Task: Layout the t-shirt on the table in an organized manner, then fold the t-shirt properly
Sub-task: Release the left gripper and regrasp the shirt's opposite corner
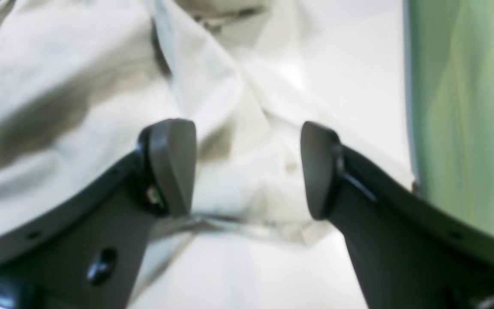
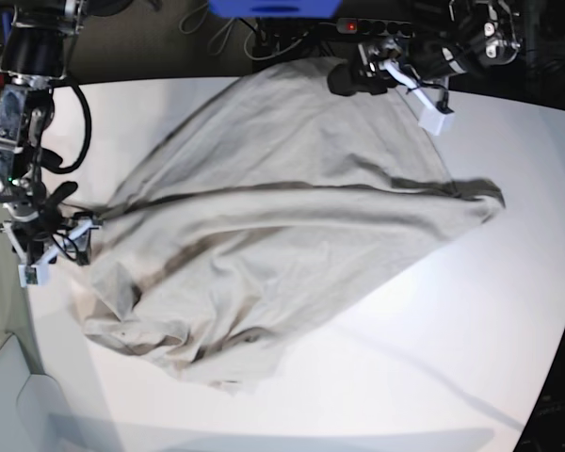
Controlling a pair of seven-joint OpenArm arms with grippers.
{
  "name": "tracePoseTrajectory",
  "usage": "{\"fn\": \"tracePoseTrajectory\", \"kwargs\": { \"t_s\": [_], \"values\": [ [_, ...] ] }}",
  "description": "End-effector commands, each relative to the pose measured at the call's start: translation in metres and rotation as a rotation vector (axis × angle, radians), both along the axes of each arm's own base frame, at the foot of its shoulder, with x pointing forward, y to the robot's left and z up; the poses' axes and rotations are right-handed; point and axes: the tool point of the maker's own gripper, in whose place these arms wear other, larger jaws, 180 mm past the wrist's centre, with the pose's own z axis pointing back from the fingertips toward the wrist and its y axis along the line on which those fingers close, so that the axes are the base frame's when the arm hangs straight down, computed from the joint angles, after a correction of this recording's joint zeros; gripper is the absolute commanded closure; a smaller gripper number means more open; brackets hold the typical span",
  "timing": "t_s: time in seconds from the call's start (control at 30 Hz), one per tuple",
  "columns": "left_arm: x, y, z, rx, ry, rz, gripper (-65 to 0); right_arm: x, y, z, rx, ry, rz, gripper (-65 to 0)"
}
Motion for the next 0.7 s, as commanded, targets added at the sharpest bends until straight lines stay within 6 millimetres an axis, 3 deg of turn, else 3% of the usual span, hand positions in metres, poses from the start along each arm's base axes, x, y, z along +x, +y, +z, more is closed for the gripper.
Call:
{"fn": "tracePoseTrajectory", "kwargs": {
  "t_s": [0.0,0.1,0.2,0.5,0.67],
  "values": [
    [0.008,-0.002,0.014,-0.013,-0.054,0.005,-62.4,0.01,-0.006,0.019,-0.013,-0.061,0.0,-38.4],
    [0.016,0.001,0.02,-0.003,-0.085,0.011,-62.4,0.01,-0.006,0.019,-0.013,-0.058,-0.001,-38.4],
    [0.023,0.007,0.014,0.043,-0.086,0.008,-62.4,0.01,-0.006,0.018,-0.011,-0.057,-0.001,-38.4],
    [0.017,0.006,-0.01,0.187,-0.028,0.03,-62.4,0.01,-0.006,0.018,-0.011,-0.057,-0.001,-38.4],
    [0.038,0.009,-0.009,0.245,-0.063,0.037,-62.4,0.01,-0.006,0.018,-0.011,-0.057,-0.001,-38.4]
  ]
}}
